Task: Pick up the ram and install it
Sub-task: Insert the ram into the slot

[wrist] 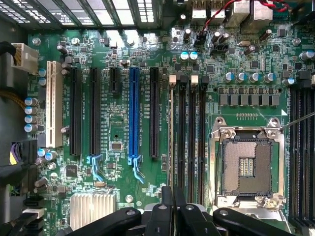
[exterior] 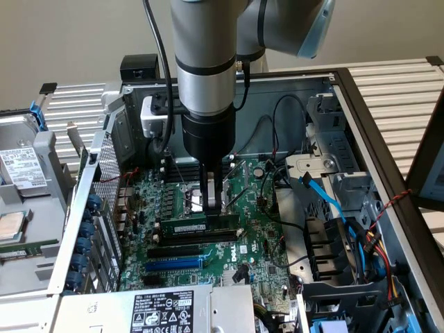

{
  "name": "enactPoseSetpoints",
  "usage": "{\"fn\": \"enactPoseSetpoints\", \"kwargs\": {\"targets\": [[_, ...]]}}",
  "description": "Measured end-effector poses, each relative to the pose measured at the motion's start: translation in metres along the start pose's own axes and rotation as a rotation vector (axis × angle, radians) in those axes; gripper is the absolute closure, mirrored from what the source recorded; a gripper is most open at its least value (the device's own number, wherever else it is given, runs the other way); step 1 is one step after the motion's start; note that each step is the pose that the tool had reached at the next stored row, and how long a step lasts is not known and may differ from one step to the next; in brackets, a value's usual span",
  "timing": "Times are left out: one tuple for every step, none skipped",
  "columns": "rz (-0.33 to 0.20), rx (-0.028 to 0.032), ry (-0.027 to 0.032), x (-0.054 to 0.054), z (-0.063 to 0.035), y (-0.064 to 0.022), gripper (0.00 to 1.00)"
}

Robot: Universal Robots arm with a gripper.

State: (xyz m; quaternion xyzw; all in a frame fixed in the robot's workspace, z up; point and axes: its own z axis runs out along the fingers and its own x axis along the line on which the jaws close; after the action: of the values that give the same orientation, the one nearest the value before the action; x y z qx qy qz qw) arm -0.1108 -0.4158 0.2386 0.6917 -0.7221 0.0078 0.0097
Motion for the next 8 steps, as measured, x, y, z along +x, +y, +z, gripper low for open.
{"fn": "enactPoseSetpoints", "kwargs": {"targets": [[0.000,0.0001,-0.0001,0.0000,0.0001,0.0000,0.87],[0.000,0.0003,-0.0004,-0.0004,0.0003,0.0002,0.87],[0.000,0.0002,-0.0004,-0.0009,0.0005,0.0004,0.87],[0.000,0.0001,-0.0002,-0.0012,0.0005,0.0005,0.87],[0.000,0.0001,-0.0002,-0.0018,0.0005,0.0010,0.87],[0.000,0.0001,-0.0002,-0.0020,0.0006,0.0016,0.87],[0.000,0.0001,-0.0001,-0.0020,0.0008,0.0023,0.87],[0.000,0.0001,-0.0001,-0.0020,0.0011,0.0030,0.87]]}}
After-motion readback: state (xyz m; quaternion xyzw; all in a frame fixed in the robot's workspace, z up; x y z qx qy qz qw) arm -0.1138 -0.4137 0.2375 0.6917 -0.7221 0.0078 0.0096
